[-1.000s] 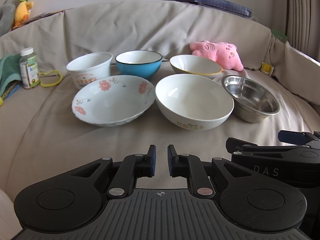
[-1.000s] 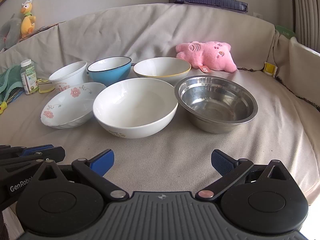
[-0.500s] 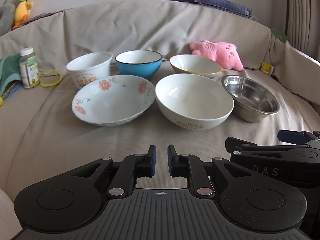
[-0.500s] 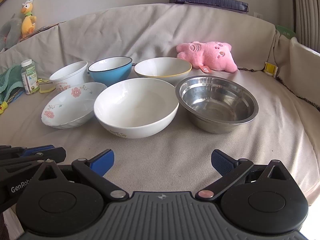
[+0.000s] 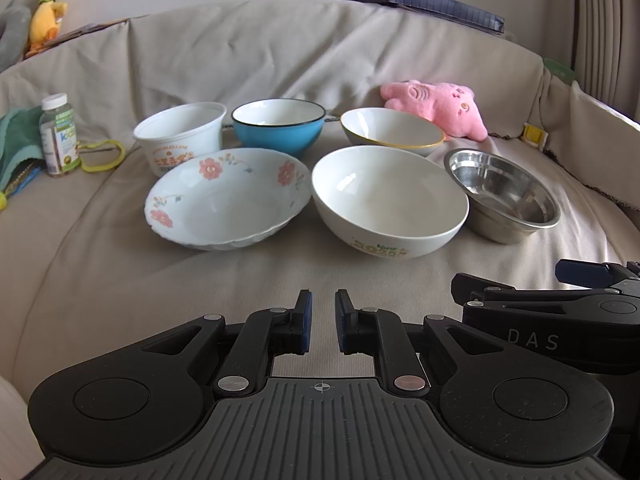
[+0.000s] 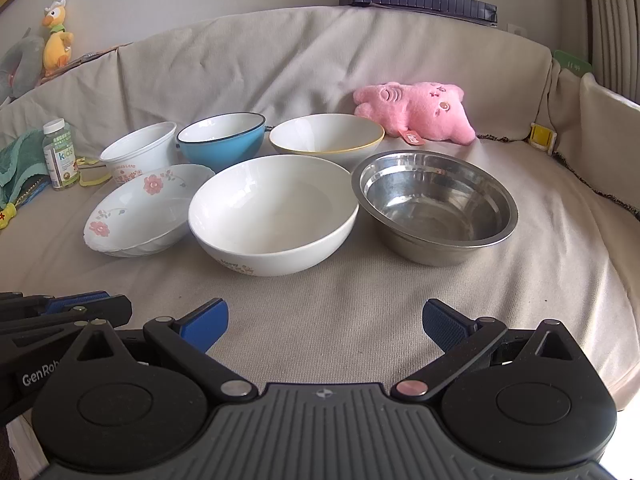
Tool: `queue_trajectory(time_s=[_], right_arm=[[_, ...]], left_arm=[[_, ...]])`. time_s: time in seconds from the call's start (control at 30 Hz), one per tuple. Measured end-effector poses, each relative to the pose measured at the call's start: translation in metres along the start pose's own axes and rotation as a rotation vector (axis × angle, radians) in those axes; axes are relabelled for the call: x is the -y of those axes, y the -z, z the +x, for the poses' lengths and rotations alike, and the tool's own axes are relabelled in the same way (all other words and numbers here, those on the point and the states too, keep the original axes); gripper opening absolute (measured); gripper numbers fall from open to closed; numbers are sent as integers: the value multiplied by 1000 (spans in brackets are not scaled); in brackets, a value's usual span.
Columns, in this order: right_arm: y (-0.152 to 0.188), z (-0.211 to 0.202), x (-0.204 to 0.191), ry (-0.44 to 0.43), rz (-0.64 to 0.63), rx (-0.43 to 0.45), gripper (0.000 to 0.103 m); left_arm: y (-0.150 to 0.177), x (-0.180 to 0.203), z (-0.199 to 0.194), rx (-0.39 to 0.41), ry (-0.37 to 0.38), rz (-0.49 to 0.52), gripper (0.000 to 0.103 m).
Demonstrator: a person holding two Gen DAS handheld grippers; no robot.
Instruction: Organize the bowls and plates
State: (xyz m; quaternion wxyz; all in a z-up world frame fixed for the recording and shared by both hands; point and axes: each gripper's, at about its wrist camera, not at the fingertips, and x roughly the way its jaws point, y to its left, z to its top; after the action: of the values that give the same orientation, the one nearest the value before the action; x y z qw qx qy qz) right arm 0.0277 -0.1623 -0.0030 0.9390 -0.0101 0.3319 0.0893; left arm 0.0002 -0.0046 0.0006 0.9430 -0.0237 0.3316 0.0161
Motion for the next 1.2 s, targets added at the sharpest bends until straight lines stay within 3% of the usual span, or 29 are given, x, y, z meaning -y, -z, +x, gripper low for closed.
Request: queue_trajectory(time_s=[1.2], right_arm=[[-1, 1, -3, -7, -5, -4, 103]], left_arm=[[-1, -7, 1, -5, -1, -29, 15]])
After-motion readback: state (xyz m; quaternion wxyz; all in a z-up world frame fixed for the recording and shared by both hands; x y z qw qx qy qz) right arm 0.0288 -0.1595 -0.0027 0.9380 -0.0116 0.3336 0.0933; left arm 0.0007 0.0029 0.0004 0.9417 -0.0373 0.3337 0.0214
